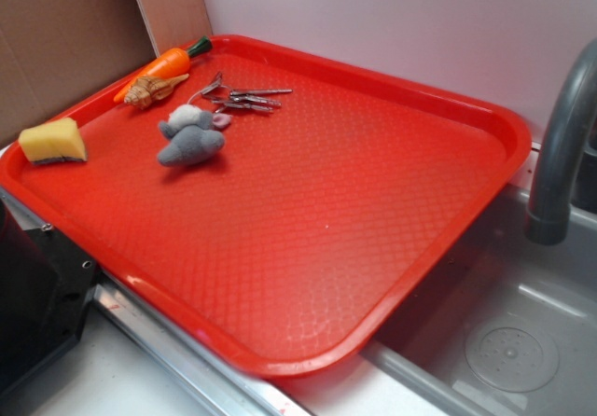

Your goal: Grab the gray animal.

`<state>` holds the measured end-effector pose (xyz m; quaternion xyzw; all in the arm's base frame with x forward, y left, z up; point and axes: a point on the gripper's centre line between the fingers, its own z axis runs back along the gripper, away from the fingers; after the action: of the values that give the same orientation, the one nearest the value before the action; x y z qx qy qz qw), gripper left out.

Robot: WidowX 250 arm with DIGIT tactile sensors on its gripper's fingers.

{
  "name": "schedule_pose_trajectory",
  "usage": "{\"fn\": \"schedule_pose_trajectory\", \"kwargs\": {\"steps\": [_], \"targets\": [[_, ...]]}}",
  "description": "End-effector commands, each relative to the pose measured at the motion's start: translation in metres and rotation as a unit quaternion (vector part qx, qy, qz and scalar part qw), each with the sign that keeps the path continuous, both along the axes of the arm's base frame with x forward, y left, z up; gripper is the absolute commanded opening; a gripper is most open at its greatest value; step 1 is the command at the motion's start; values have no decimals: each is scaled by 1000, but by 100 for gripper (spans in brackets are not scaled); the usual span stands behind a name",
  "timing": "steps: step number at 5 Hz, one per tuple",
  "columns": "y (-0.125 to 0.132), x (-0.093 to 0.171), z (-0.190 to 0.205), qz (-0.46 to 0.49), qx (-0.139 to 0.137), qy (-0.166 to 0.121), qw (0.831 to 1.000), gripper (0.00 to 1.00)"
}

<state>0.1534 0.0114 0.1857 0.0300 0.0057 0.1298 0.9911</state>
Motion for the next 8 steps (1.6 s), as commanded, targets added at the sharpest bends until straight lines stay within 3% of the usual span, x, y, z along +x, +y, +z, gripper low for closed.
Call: {"fn": "schedule_pose_trajectory", "kwargs": {"steps": [1, 2, 5, 6, 7, 8], "targets": [[29, 42, -56, 245, 12, -74, 967, 100], [43, 47, -87, 329, 16, -127, 936, 100], [38, 79, -159, 292, -10, -34, 956, 100], [46, 85, -175, 295, 2, -12, 955, 100], [42, 80, -160, 302, 9, -26, 953, 0], [43, 70, -132, 293, 7, -47, 955, 0]]}}
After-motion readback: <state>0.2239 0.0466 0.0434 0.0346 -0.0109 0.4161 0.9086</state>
